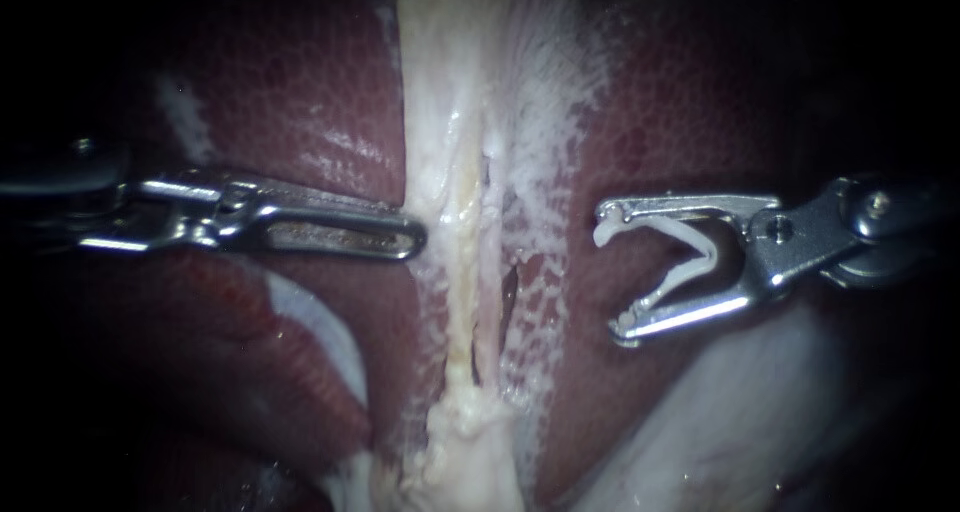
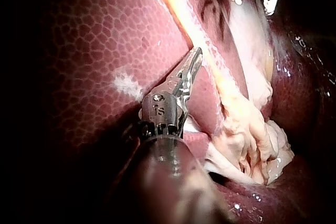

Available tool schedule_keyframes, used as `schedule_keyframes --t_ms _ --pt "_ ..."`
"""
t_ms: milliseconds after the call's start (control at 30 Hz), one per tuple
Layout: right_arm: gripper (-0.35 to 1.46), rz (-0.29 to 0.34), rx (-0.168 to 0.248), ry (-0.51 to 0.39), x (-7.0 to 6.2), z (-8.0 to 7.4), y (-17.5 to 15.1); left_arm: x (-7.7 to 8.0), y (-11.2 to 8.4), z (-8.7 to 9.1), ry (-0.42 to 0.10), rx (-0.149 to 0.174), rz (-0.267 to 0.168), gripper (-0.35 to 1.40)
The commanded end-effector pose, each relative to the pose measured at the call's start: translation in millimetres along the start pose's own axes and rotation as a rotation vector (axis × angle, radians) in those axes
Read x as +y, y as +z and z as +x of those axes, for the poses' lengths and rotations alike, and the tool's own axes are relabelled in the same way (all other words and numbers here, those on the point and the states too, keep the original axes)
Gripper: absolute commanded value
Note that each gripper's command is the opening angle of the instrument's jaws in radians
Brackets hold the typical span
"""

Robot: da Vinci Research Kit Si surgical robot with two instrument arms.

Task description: Clipping first clip left tube

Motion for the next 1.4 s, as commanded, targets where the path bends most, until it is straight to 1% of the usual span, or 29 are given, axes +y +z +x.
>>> schedule_keyframes --t_ms 33,167,267,300,400,500,567,633,800,1067,1133,1267,1400 --pt "0.6 0.0 0.0 0.0 0.0 0.0 0.0 0.0 0.0 0.0 0.0 0.0 -0.001 -0.33" --pt "0.6 0.0 0.0 -0.001 0.0 -0.1 0.1 -0.1 -0.4 -0.4 -0.003 0.001 0.002 -0.33" --pt "0.6 0.001 -0.001 -0.002 -0.1 -0.2 0.5 -0.4 -1.5 -1.6 -0.009 0.003 0.013 -0.33" --pt "0.6 0.003 0.0 -0.003 -0.2 -0.3 0.7 -0.5 -1.8 -1.9 -0.01 -0.004 0.011 -0.35" --pt "0.6 0.007 -0.001 -0.008 -0.5 -0.8 1.5 -1.2 -3.6 -3.7 -0.027 -0.04 0.016 -0.35" --pt "0.6 0.015 -0.002 -0.014 -0.9 -1.5 2.6 -2.0 -5.0 -4.6 -0.022 -0.059 0.012 -0.35" --pt "0.6 0.021 -0.002 -0.007 -1.1 -2.0 3.4 -2.5 -5.8 -5.1 -0.02 -0.065 0.013 -0.35" --pt "0.6 0.028 -0.002 0.016 -1.5 -2.6 4.6 -3.0 -6.3 -5.2 -0.021 -0.071 0.015 -0.35" --pt "0.6 0.035 -0.005 0.071 -2.1 -4.2 7.5 -3.5 -7.1 -5.0 -0.021 -0.07 0.015 -0.35" --pt "0.58 0.03 -0.01 0.173 -2.5 -5.7 11.1 -4.1 -8.0 -5.3 -0.023 -0.071 0.014 -0.35" --pt "0.58 0.032 -0.011 0.181 -2.6 -6.1 11.8 -4.3 -8.1 -5.3 -0.024 -0.071 0.013 -0.35" --pt "0.58 0.032 -0.012 0.2 -2.6 -6.7 12.9 -4.4 -8.2 -5.3 -0.024 -0.071 0.013 -0.35" --pt "0.58 0.039 -0.014 0.209 -2.2 -7.5 13.9 -4.4 -8.2 -5.3 -0.024 -0.071 0.013 -0.35"
